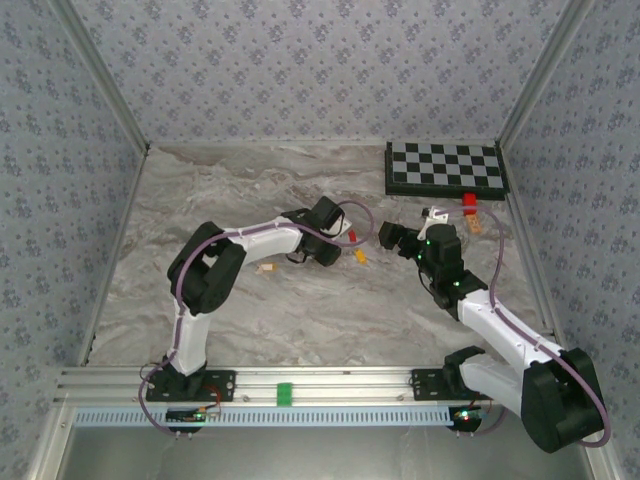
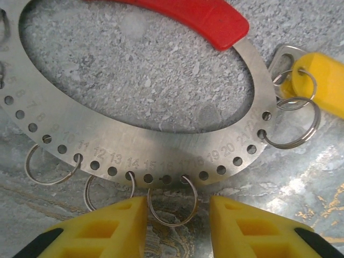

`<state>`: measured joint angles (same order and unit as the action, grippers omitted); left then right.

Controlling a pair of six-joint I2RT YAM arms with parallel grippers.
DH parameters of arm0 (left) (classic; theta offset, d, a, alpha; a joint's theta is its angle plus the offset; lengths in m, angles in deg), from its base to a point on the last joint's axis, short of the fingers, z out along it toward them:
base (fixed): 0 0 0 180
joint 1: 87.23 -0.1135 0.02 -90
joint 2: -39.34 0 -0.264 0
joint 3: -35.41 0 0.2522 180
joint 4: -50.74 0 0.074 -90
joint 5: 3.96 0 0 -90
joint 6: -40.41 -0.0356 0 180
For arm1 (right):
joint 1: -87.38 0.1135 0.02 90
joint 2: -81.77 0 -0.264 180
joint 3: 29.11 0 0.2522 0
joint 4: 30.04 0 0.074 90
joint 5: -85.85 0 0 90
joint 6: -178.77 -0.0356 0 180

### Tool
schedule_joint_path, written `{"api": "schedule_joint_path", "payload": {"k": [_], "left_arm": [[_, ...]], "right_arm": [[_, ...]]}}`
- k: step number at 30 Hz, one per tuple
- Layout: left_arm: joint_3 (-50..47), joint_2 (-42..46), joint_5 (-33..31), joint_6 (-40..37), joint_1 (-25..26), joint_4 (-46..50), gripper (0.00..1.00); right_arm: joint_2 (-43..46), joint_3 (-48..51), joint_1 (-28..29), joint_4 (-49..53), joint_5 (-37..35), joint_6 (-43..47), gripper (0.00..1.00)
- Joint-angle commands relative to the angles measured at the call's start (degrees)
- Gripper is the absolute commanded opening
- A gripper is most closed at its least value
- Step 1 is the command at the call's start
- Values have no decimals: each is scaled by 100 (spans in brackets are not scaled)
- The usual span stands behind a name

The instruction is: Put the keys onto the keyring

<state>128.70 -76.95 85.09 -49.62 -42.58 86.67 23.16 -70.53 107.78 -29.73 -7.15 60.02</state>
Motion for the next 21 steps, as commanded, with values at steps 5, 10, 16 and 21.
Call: {"api": "schedule_joint_path", "payload": {"k": [5,10,16,21], "left_arm": [[54,-204,-515,-294,83,107,35],[94,-314,-564,-324,80,41,30],[103,-216,-708,-386,144,45,9],[-11,169,-811,-350,163,63,0]], "right_arm": [[-15,15,48,-26,-25,-39,100],[-34,11,53,-32,-32,-37,100],[-42,8,69,-26,-38,-28,100],[-37,7,77,-28,-36,-34,100]]}}
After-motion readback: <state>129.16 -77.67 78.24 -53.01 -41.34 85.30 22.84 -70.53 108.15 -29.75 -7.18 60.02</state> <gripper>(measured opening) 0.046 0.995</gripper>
